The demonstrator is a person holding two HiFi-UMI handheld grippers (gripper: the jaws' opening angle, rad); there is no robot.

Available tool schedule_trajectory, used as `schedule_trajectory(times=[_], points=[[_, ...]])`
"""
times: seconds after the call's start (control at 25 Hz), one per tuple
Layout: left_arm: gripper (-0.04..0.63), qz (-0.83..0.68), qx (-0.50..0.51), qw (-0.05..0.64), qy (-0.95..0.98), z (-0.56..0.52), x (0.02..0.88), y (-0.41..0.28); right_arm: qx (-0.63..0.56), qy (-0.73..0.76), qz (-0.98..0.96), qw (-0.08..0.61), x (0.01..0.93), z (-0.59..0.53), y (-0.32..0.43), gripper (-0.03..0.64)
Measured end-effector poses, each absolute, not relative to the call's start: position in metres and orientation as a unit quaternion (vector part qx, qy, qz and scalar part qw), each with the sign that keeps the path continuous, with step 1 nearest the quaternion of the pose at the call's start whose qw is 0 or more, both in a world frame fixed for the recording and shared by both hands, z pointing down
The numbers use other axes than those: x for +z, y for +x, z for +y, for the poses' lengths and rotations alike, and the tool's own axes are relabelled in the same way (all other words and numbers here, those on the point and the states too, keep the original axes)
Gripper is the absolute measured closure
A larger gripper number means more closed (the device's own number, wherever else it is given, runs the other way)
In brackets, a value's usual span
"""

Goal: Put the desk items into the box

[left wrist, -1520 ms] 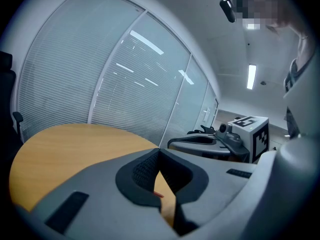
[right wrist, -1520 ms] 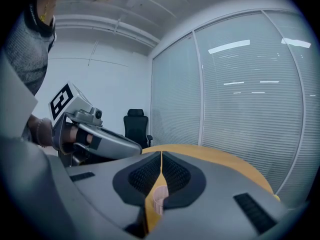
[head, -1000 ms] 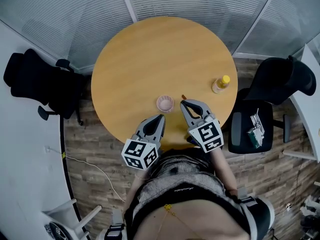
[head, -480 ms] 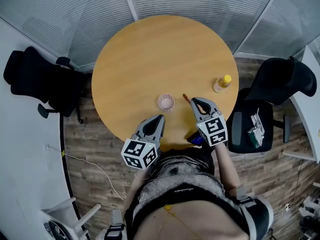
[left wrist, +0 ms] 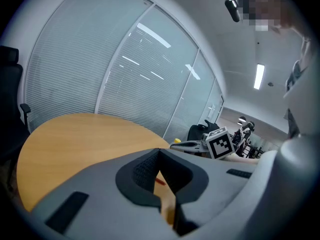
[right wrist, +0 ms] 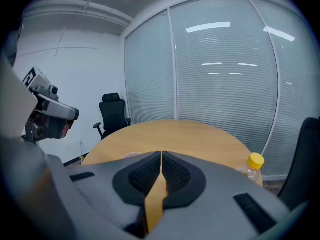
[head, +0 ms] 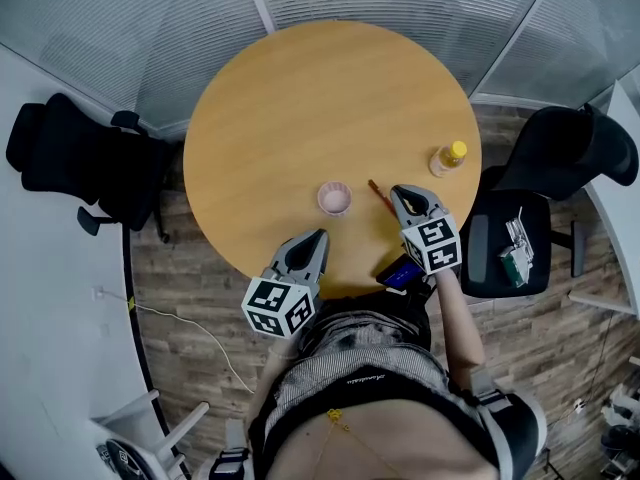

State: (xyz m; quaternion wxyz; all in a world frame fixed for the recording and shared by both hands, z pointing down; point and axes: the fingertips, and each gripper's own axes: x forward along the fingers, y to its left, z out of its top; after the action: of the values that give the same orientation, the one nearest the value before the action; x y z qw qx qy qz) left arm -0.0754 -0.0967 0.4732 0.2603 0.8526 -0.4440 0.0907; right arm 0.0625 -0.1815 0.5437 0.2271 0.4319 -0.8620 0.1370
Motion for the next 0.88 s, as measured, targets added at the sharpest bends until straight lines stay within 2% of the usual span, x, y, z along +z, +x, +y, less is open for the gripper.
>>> schedule_trajectory(times=[0.24,0.88], points=[[0.598,-0.441,0.098,0.260,0.854,-0.097,0.475,-0.078,0.143,0.428,-0.859,0.242,0.566,-0.193,0.067,0.594],[0.598,-0.434,0.109,0.274,0.851,-0.094,0.484,-0.077,0.169,0.405,-0.835,0.332,0.652,-0.187,0.081,0.594]])
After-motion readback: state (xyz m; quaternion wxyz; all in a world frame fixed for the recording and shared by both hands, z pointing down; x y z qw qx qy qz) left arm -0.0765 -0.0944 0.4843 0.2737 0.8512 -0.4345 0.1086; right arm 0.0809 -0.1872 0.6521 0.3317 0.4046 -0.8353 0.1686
